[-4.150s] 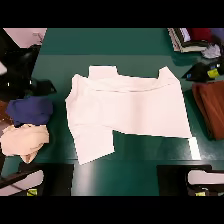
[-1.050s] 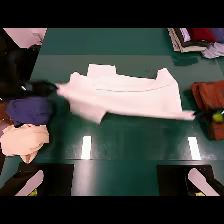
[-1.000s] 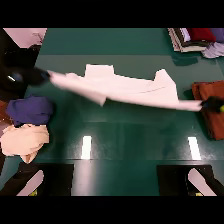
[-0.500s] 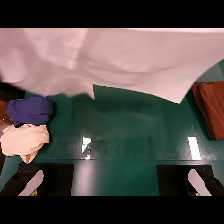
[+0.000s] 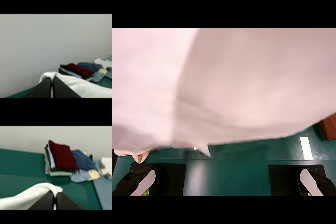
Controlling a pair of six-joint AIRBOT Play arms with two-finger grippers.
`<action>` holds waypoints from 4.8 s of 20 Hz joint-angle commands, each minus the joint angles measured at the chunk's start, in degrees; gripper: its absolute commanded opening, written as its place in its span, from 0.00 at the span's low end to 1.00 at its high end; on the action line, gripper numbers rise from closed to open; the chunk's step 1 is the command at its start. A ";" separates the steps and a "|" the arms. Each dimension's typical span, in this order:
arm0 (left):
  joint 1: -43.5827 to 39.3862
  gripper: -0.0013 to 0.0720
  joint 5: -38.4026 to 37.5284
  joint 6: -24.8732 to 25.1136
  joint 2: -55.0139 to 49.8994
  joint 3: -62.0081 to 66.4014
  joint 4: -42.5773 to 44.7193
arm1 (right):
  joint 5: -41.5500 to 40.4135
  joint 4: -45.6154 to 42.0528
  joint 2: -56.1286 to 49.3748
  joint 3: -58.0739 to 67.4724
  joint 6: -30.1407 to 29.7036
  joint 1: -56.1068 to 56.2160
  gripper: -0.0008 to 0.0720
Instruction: Fold the shirts.
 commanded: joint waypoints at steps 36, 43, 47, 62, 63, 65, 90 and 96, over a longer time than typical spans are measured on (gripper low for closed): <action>-2.05 0.05 6.64 14.08 -38.47 -46.88 12.39 | -13.66 -1.86 -39.74 -36.24 3.69 11.82 0.04; -2.05 0.68 6.34 6.91 -38.53 -46.80 13.07 | -14.16 1.64 -39.12 -41.83 3.69 11.82 0.42; -2.03 0.68 -1.05 0.24 -35.87 -45.86 22.38 | -4.55 1.60 -37.57 -39.71 2.95 9.16 0.54; -2.05 0.68 -11.58 -5.03 -4.35 -91.73 14.23 | -3.98 2.21 -15.80 -56.17 0.57 4.09 0.54; -2.05 0.68 -10.54 -5.03 -4.35 -92.50 14.23 | -3.91 3.69 -15.80 -56.17 0.11 4.04 0.54; -2.05 0.68 -7.28 -4.55 -4.35 -92.85 13.20 | -3.72 4.68 -15.80 -56.15 -0.48 4.09 0.54; -12.24 0.05 0.37 -4.57 -5.77 -85.33 9.55 | 2.19 9.77 -20.17 -73.11 -5.81 -19.74 0.54; -12.24 0.05 0.59 -4.57 -5.77 -85.33 9.53 | -2.84 13.62 -25.53 -74.99 -6.49 -17.86 0.53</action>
